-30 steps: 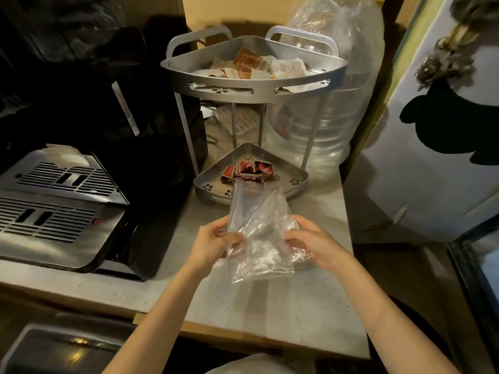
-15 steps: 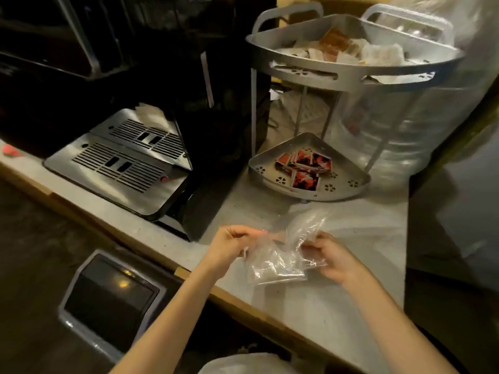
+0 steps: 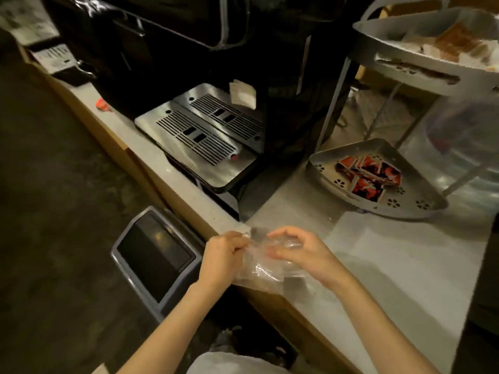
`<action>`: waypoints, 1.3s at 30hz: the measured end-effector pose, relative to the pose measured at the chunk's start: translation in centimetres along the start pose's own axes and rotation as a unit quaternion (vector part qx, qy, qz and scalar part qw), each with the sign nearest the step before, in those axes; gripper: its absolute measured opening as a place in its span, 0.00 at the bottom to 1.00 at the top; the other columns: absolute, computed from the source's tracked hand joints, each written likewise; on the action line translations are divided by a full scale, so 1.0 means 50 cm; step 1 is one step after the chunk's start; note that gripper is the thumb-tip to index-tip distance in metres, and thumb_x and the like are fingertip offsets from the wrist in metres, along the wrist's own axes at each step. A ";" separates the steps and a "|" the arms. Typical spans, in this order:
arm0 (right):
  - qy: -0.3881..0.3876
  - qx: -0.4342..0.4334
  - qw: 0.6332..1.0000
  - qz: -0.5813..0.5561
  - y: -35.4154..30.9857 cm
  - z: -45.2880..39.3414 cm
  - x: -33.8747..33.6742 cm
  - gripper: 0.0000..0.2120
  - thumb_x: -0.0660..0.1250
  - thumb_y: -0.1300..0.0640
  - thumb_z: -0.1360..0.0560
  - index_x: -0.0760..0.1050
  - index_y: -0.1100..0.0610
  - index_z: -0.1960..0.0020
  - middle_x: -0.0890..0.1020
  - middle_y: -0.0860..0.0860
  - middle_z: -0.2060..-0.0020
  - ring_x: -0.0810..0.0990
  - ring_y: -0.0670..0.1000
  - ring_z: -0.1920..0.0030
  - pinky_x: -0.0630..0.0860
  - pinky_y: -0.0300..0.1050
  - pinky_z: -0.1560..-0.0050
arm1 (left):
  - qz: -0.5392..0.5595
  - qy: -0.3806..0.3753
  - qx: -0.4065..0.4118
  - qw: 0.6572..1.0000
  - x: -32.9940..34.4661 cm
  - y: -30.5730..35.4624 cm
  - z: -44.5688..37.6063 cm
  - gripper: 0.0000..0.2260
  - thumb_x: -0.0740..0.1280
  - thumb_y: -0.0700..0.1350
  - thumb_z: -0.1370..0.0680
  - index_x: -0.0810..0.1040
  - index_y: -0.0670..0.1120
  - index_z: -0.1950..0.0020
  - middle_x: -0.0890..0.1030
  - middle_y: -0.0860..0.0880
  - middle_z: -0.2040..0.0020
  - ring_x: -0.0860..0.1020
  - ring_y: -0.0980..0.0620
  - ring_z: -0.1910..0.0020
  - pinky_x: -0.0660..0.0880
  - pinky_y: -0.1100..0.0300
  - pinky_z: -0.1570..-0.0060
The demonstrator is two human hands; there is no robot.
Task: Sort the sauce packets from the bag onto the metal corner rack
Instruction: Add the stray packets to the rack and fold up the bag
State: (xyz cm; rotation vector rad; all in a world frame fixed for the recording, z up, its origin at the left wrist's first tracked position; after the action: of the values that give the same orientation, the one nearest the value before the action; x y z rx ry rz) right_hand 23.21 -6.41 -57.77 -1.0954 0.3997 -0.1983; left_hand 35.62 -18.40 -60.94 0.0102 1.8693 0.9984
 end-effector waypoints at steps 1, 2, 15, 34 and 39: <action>-0.007 -0.017 0.999 0.029 -0.009 -0.006 0.024 0.17 0.75 0.45 0.37 0.78 0.44 0.50 0.79 0.43 0.47 0.77 0.45 0.47 0.73 0.41 0.50 | -0.008 0.002 -0.004 1.000 -0.011 -0.019 0.007 0.07 0.70 0.31 0.34 0.83 0.42 0.66 0.83 0.45 0.65 0.80 0.49 0.67 0.78 0.59 0.61; -0.009 -0.027 0.999 0.044 -0.014 -0.013 0.049 0.16 0.76 0.49 0.36 0.77 0.45 0.49 0.78 0.44 0.47 0.77 0.45 0.48 0.73 0.38 0.52 | -0.009 -0.001 -0.009 1.000 -0.023 -0.037 0.014 0.05 0.72 0.32 0.35 0.83 0.41 0.66 0.82 0.45 0.66 0.79 0.49 0.67 0.77 0.54 0.64; -0.070 -0.108 0.977 0.168 -0.014 -0.203 0.403 0.20 0.73 0.56 0.32 0.74 0.46 0.43 0.75 0.43 0.42 0.74 0.44 0.41 0.74 0.41 0.41 | 0.284 -0.075 -0.307 0.905 -0.202 -0.361 0.087 0.11 0.72 0.51 0.33 0.84 0.48 0.54 0.81 0.48 0.45 0.78 0.51 0.46 0.75 0.56 0.43; -0.188 0.039 0.888 0.418 0.193 -0.453 0.717 0.27 0.61 0.59 0.24 0.57 0.48 0.28 0.57 0.52 0.26 0.55 0.54 0.28 0.61 0.50 0.31 | -0.058 -0.197 -0.282 0.937 -0.065 -0.788 0.058 0.11 0.65 0.44 0.24 0.79 0.42 0.44 0.70 0.46 0.39 0.75 0.50 0.47 0.68 0.66 0.51; -0.206 0.005 0.821 0.533 0.239 -0.451 0.753 0.30 0.63 0.59 0.26 0.55 0.57 0.27 0.48 0.57 0.25 0.54 0.58 0.28 0.57 0.52 0.30 | -0.164 -0.270 -0.252 0.915 -0.005 -0.836 0.060 0.09 0.62 0.44 0.24 0.81 0.45 0.50 0.77 0.47 0.45 0.75 0.45 0.47 0.68 0.56 0.53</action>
State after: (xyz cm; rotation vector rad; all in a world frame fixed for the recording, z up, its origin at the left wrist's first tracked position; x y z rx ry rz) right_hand 47.83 -32.76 -85.53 -0.7332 0.5590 1.0202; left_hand 54.52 -44.30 -87.89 -0.2969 1.0358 1.0786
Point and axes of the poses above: each hand's wrist, its own z-axis away from the middle knuckle, its own x-axis out of the palm, y = z × x, the point moved 3 cm from there along -z, towards the middle knuckle
